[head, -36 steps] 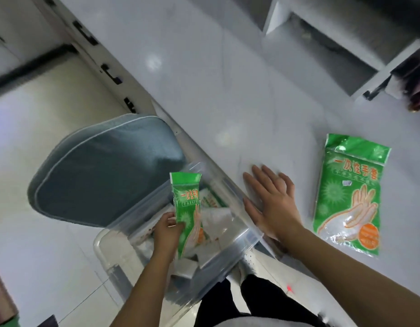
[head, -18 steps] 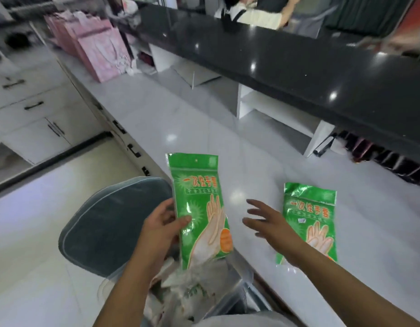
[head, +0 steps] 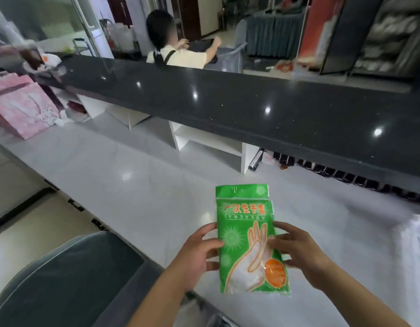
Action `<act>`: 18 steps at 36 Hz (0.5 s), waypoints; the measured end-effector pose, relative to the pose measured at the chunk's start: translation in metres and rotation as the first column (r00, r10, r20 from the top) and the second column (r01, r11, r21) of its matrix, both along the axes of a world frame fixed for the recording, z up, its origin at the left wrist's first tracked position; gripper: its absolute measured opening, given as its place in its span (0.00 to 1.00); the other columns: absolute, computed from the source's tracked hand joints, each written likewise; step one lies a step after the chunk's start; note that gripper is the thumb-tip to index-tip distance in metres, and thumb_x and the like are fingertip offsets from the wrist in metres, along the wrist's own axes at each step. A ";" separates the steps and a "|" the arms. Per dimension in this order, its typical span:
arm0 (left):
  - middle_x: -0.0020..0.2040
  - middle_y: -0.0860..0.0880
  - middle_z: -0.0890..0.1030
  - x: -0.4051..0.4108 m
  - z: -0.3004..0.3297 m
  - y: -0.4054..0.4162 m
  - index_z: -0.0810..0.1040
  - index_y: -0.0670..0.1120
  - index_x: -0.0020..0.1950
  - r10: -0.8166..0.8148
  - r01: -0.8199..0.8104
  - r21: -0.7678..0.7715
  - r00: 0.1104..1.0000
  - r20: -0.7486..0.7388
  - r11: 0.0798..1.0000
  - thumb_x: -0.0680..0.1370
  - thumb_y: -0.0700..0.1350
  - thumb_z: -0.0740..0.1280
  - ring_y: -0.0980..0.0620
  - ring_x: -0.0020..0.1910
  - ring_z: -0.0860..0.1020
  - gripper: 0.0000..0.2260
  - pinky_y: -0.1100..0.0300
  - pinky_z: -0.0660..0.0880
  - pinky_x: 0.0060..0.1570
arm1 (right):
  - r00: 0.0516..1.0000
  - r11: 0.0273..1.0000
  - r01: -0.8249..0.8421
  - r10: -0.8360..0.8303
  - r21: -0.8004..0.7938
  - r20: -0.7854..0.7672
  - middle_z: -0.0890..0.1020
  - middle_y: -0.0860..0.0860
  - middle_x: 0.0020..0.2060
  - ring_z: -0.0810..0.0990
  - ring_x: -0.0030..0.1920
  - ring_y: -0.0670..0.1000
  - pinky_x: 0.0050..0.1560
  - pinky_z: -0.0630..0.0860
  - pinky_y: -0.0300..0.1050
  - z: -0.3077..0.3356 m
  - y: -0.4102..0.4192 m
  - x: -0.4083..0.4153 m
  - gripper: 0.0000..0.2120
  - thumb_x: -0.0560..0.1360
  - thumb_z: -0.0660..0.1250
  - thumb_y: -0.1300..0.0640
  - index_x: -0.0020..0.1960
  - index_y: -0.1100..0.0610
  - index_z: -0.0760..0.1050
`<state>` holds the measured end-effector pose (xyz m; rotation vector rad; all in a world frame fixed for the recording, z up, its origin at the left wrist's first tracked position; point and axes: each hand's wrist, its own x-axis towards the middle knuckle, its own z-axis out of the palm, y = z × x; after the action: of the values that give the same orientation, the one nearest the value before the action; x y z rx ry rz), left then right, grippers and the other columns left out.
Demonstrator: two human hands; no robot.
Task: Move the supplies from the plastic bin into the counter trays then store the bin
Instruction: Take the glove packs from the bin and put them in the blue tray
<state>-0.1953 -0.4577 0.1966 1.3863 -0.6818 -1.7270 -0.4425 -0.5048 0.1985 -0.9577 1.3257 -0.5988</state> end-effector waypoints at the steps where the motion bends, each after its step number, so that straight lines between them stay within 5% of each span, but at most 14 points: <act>1: 0.52 0.40 0.86 -0.007 -0.006 -0.002 0.77 0.52 0.64 -0.018 0.018 0.022 1.000 0.021 1.000 0.74 0.36 0.68 0.46 0.46 0.85 0.21 0.52 0.80 0.41 | 1.000 1.000 0.006 -0.005 0.021 -0.017 0.82 0.63 0.52 0.83 0.49 0.63 0.42 0.78 0.53 -0.005 0.001 -0.005 0.22 0.73 0.71 0.67 0.64 0.53 0.75; 5: 0.50 0.40 0.86 -0.026 -0.024 -0.008 0.77 0.49 0.65 -0.047 0.039 0.087 0.994 0.097 0.995 0.75 0.32 0.66 0.45 0.45 0.86 0.21 0.52 0.81 0.40 | 0.996 0.997 0.026 -0.020 0.075 -0.081 0.84 0.61 0.48 0.84 0.40 0.54 0.35 0.79 0.47 -0.022 0.001 -0.017 0.20 0.73 0.70 0.68 0.63 0.53 0.76; 11: 0.47 0.42 0.87 -0.031 -0.023 -0.028 0.80 0.49 0.60 -0.003 -0.011 0.074 0.981 0.195 0.997 0.75 0.32 0.66 0.46 0.43 0.86 0.18 0.47 0.79 0.47 | 0.992 0.997 0.066 -0.062 0.033 -0.113 0.85 0.59 0.45 0.87 0.41 0.55 0.34 0.83 0.50 -0.025 -0.022 -0.014 0.22 0.74 0.69 0.68 0.66 0.55 0.73; 15: 0.41 0.46 0.88 -0.032 -0.028 -0.039 0.78 0.46 0.62 0.031 -0.057 0.091 0.963 0.266 0.994 0.74 0.32 0.68 0.49 0.38 0.86 0.18 0.54 0.82 0.37 | 0.978 0.999 0.042 -0.040 0.006 -0.205 0.85 0.58 0.44 0.87 0.42 0.58 0.42 0.83 0.60 -0.035 -0.029 -0.007 0.23 0.74 0.68 0.68 0.67 0.56 0.72; 18: 0.39 0.43 0.86 -0.036 -0.039 -0.037 0.77 0.42 0.62 0.020 -0.065 0.132 0.947 0.322 0.989 0.74 0.29 0.68 0.49 0.31 0.84 0.18 0.60 0.76 0.27 | 0.955 1.000 -0.011 0.014 0.011 -0.295 0.84 0.55 0.42 0.86 0.40 0.55 0.43 0.84 0.55 -0.047 -0.024 -0.001 0.26 0.73 0.68 0.68 0.69 0.56 0.72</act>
<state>-0.2312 -0.4943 0.1579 1.7921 -0.7076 -1.5553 -0.4439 -0.5289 0.1512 -1.0776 1.5842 -0.4501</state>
